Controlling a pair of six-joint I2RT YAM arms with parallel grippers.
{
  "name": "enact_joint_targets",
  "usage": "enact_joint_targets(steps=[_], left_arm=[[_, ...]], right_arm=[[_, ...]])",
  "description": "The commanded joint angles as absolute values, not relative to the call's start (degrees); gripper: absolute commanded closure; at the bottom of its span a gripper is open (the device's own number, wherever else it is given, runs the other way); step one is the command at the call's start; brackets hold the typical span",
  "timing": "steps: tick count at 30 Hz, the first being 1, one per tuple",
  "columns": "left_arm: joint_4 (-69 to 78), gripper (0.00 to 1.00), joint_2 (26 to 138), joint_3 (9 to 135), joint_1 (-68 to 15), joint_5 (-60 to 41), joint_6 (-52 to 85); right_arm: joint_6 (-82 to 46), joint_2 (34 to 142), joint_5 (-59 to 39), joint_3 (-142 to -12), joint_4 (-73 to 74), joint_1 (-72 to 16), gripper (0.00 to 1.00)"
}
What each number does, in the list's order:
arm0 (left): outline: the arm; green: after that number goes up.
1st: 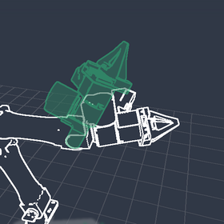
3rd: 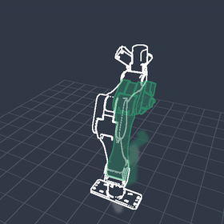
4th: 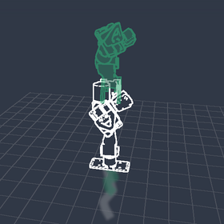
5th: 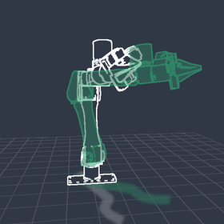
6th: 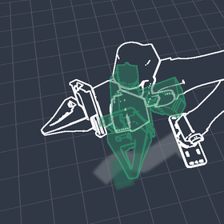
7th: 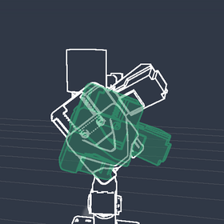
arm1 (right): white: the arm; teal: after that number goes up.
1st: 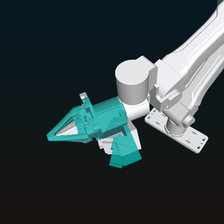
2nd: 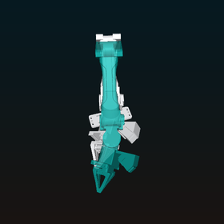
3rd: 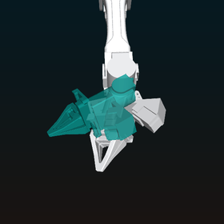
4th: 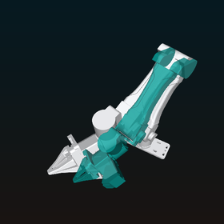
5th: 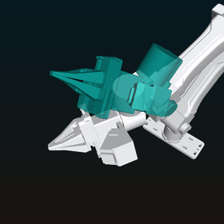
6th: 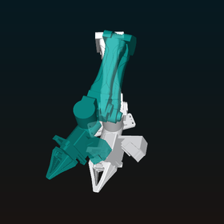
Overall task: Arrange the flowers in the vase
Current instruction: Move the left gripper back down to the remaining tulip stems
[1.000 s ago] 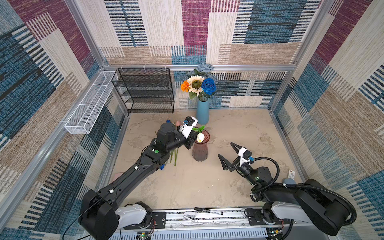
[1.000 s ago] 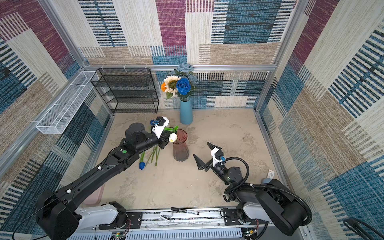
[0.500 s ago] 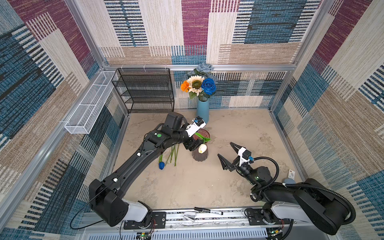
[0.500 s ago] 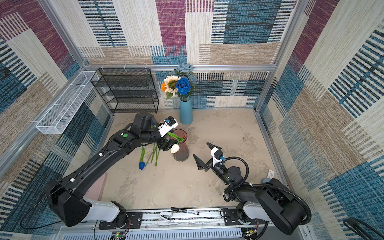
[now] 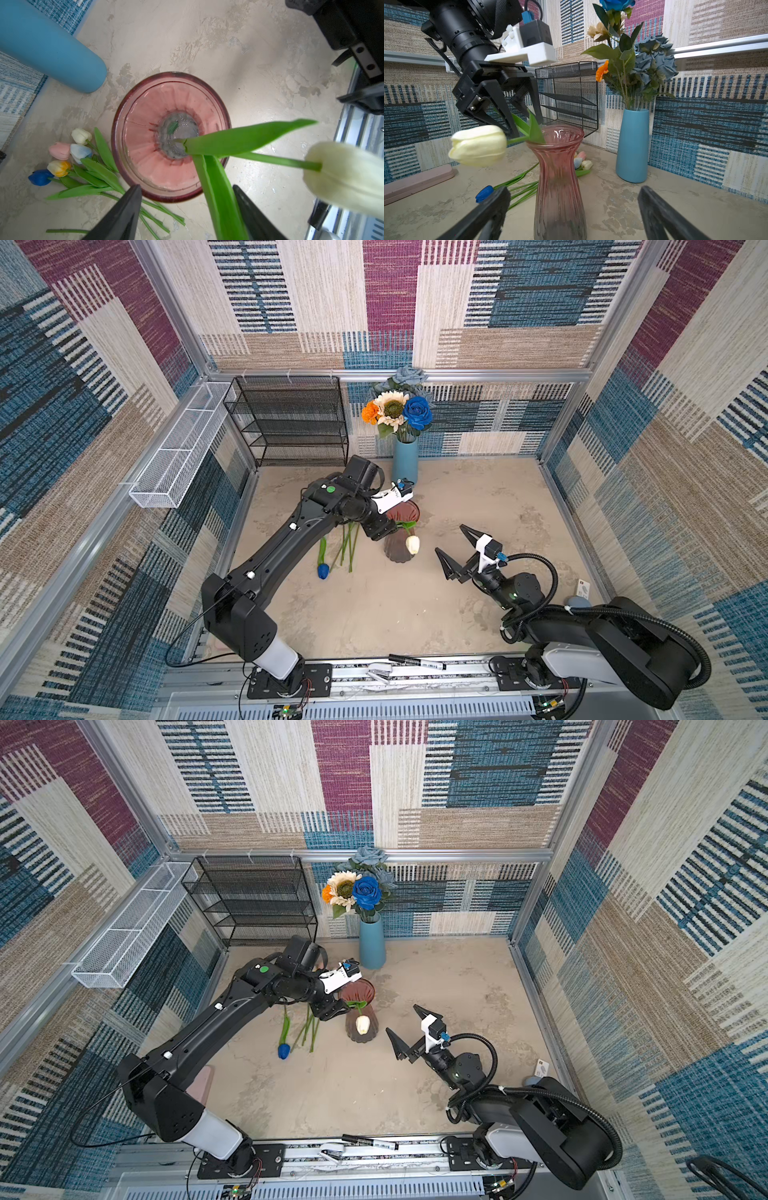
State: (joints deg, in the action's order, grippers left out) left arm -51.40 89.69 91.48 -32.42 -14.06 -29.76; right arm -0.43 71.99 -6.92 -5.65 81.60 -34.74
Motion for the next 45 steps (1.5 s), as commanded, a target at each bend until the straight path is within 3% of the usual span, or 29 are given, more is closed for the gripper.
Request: enact_joint_targets(steps=[1, 7, 10, 14, 16, 25, 33, 38, 45], left_arm=[[-47.6, 0.28, 86.9, 90.4, -32.3, -11.3, -31.2], [-36.7, 0.27, 78.2, 83.3, -26.0, -7.7, -28.0], [-33.1, 0.26, 74.0, 80.0, -19.3, -11.5, -23.6], [-23.8, 0.26, 71.4, 74.0, -12.8, -3.9, -12.0], [-25.3, 0.27, 73.9, 74.3, -10.5, -0.2, -7.1], [-45.7, 0.61, 97.2, 84.1, -9.5, 9.7, 6.3], [-45.2, 0.63, 103.7, 85.1, -10.7, -4.4, 7.9], [-45.3, 0.68, 105.4, 82.4, -12.7, -7.2, 5.6], [-47.2, 0.65, 107.6, 81.4, -13.8, -5.2, 4.1]], right_arm=[[-1.1, 72.2, -6.5, -6.2, 84.3, -34.7, 0.00], [-1.0, 71.9, -6.8, -6.0, 84.3, -34.8, 0.00], [-1.2, 72.1, -7.0, -6.0, 84.5, -34.8, 0.00], [-1.1, 72.0, -6.6, -6.0, 84.5, -34.7, 0.00], [-1.3, 72.0, -6.8, -6.1, 84.5, -34.8, 0.00], [-1.1, 71.7, -6.9, -6.2, 83.9, -34.8, 0.00], [-1.2, 72.5, -7.3, -6.6, 83.9, -34.8, 0.00], [-1.1, 72.0, -7.1, -6.6, 83.5, -34.8, 0.00], [-1.4, 72.2, -7.4, -6.7, 83.4, -34.7, 0.00]])
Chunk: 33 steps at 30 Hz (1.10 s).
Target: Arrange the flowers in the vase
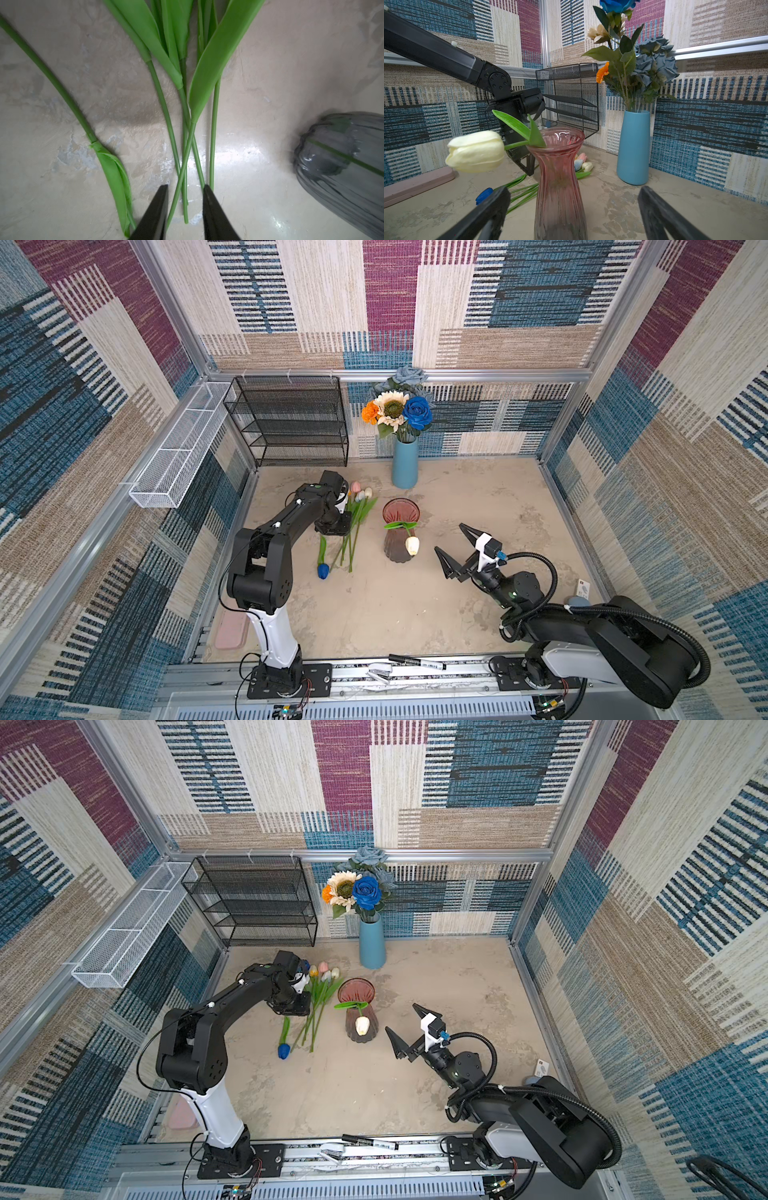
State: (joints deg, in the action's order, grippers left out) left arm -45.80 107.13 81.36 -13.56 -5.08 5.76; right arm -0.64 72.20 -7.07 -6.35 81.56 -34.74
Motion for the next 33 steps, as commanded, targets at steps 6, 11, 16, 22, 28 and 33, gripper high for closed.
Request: enact_joint_targets(steps=[6, 11, 16, 22, 28, 33], left_arm=[[-47.2, 0.65, 110.4, 82.9, -14.4, -4.1, 2.3], [-47.5, 0.65, 113.0, 84.1, -15.4, -2.1, 1.3], [-47.5, 0.74, 114.1, 84.2, -15.6, -0.3, 1.0], [-47.5, 0.86, 114.1, 84.4, -15.8, 0.6, 0.8], [-47.6, 0.94, 114.2, 84.7, -15.8, 0.1, 0.6], [-47.9, 0.98, 112.9, 84.6, -16.1, -0.4, 0.7]], right_arm=[[-1.4, 72.2, -7.5, -6.7, 83.5, -34.7, 0.00], [-1.2, 72.0, -7.2, -6.7, 83.3, -34.7, 0.00], [-1.2, 72.2, -7.0, -6.7, 83.3, -34.8, 0.00], [-1.3, 72.3, -6.8, -6.7, 83.4, -34.8, 0.00], [-1.2, 72.3, -6.6, -6.8, 83.2, -34.8, 0.00], [-1.3, 72.4, -6.6, -6.9, 83.2, -34.8, 0.00]])
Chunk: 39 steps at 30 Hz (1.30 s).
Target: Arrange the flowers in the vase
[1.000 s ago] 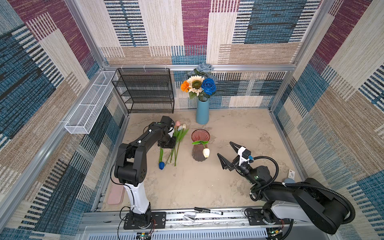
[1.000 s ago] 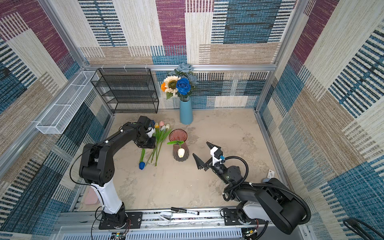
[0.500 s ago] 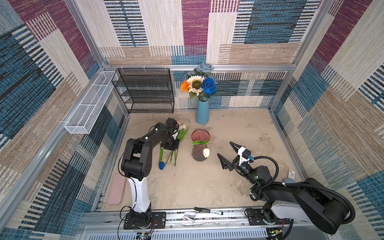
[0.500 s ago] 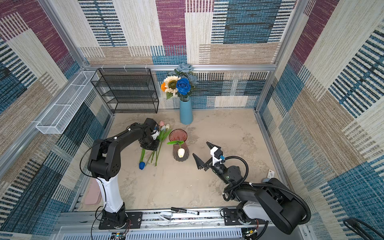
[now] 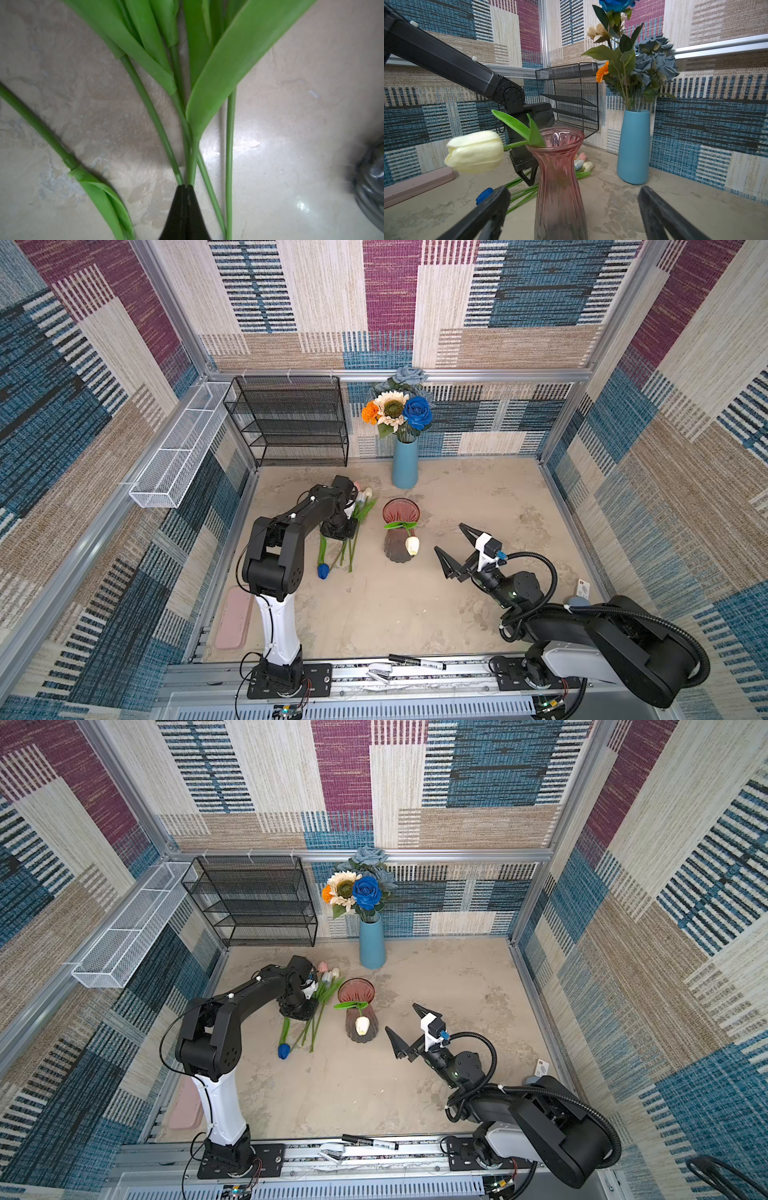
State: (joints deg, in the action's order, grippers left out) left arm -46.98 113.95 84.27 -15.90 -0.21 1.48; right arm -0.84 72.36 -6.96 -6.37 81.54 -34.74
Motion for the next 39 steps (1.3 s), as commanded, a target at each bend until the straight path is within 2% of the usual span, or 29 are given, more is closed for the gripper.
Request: enact_joint_targets(steps=[1, 3, 4, 5, 6, 9, 14, 19, 21, 28, 31, 32, 34, 35, 39], left_arm=[[-48.0, 0.98, 112.5, 84.6, -16.2, -0.4, 0.7], [-48.2, 0.98, 111.7, 84.6, -16.2, -0.7, 0.8], [-48.5, 0.95, 111.5, 84.8, -16.2, -1.5, 0.7], [-48.8, 0.86, 111.3, 84.9, -16.3, -2.1, 0.6], [-48.8, 0.82, 111.2, 84.9, -16.6, -2.3, 0.5], [-48.8, 0.75, 111.8, 84.8, -17.6, -2.3, -0.7], [-49.8, 0.72, 114.7, 85.5, -17.8, -0.1, -0.6], [-49.8, 0.82, 115.8, 86.0, -17.8, 1.1, -0.6], [-49.8, 0.89, 115.5, 86.0, -17.7, 1.7, -0.4], [-50.0, 0.96, 112.8, 86.0, -17.8, 0.8, 0.0], [-50.3, 0.96, 111.7, 86.1, -17.8, 0.6, 0.1], [-50.3, 0.93, 111.6, 86.1, -17.8, 0.1, -0.1], [-50.7, 0.76, 112.0, 86.5, -17.8, -0.6, -0.8], [-50.7, 0.73, 112.4, 86.5, -17.8, -0.3, -1.0], [-50.9, 0.72, 114.7, 86.4, -17.8, -0.1, -1.3]], right_arm=[[-1.3, 72.4, -6.5, -6.9, 83.2, -34.8, 0.00], [-1.4, 72.3, -6.7, -6.8, 83.2, -34.8, 0.00], [-1.4, 72.3, -6.7, -6.8, 83.2, -34.8, 0.00], [-1.4, 72.4, -6.7, -6.9, 83.2, -34.8, 0.00], [-1.4, 72.5, -6.7, -6.9, 83.2, -34.8, 0.00], [-1.5, 72.5, -6.8, -6.9, 83.1, -34.7, 0.00], [-1.5, 72.4, -6.8, -6.9, 83.1, -34.8, 0.00], [-1.5, 72.4, -6.8, -6.9, 83.1, -34.7, 0.00], [-1.5, 72.4, -6.7, -6.9, 83.1, -34.8, 0.00], [-1.6, 72.5, -6.7, -6.9, 83.1, -34.8, 0.00], [-1.6, 72.3, -6.5, -6.9, 83.1, -34.8, 0.00], [-1.6, 72.5, -6.5, -6.9, 83.1, -34.8, 0.00], [-1.6, 72.5, -6.6, -6.9, 83.1, -34.8, 0.00], [-1.6, 72.6, -6.6, -6.9, 83.1, -34.8, 0.00], [-1.6, 72.8, -6.6, -6.9, 83.1, -34.7, 0.00]])
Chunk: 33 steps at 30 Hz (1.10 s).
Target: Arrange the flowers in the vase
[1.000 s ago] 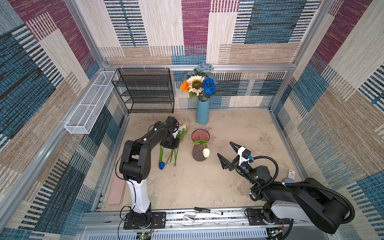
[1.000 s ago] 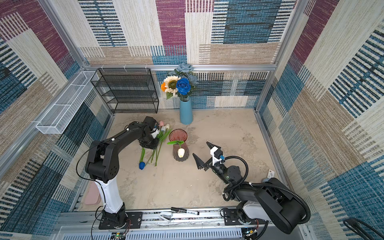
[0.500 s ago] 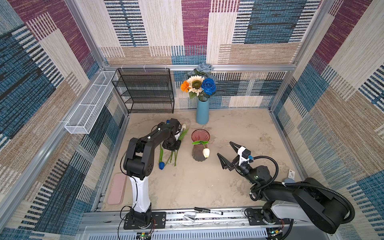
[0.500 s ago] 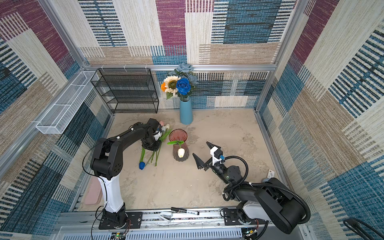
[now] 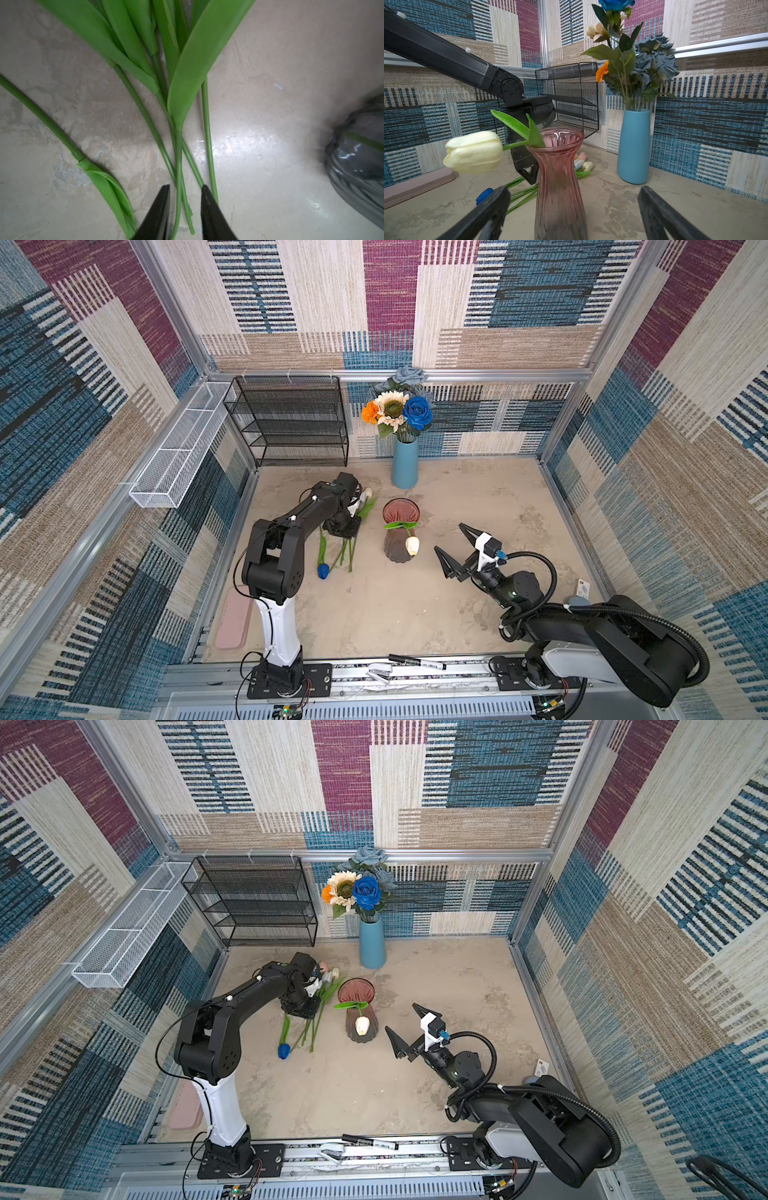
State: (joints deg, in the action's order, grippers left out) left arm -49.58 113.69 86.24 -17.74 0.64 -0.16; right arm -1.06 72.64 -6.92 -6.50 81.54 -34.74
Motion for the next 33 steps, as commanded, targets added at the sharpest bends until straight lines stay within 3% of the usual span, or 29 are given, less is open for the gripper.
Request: enact_joint_targets(steps=[1, 8, 15, 19, 21, 24, 25, 30, 33], left_arm=[[-50.8, 0.73, 115.2, 86.5, -17.8, -0.2, -1.2], [-50.7, 0.90, 117.0, 86.9, -17.7, 1.5, -0.9], [-50.9, 0.93, 114.7, 87.2, -17.8, 1.3, -0.6], [-50.9, 0.88, 113.9, 87.2, -17.8, -0.3, -0.8], [-50.9, 0.90, 114.1, 87.1, -17.8, -0.1, -0.9], [-50.9, 0.75, 115.0, 87.2, -17.8, -1.0, -1.5], [-50.9, 0.73, 115.5, 87.3, -17.8, -0.8, -1.5], [-50.9, 0.73, 117.9, 87.7, -17.8, 0.5, -1.4], [-51.0, 0.79, 118.9, 88.0, -17.8, 0.7, -1.3]], right_arm=[[-1.6, 72.8, -6.6, -7.0, 83.1, -34.8, 0.00], [-1.7, 72.8, -6.6, -6.9, 83.2, -34.8, 0.00], [-1.7, 72.7, -6.5, -6.9, 83.2, -34.8, 0.00], [-1.7, 72.5, -6.4, -6.9, 83.1, -34.8, 0.00], [-1.7, 72.6, -6.4, -6.9, 83.1, -34.8, 0.00], [-1.7, 72.7, -6.4, -6.9, 83.1, -34.7, 0.00], [-1.7, 72.7, -6.4, -6.9, 83.1, -34.7, 0.00], [-1.6, 72.5, -6.5, -7.0, 83.0, -34.8, 0.00], [-1.7, 72.6, -6.4, -6.9, 83.0, -34.7, 0.00]])
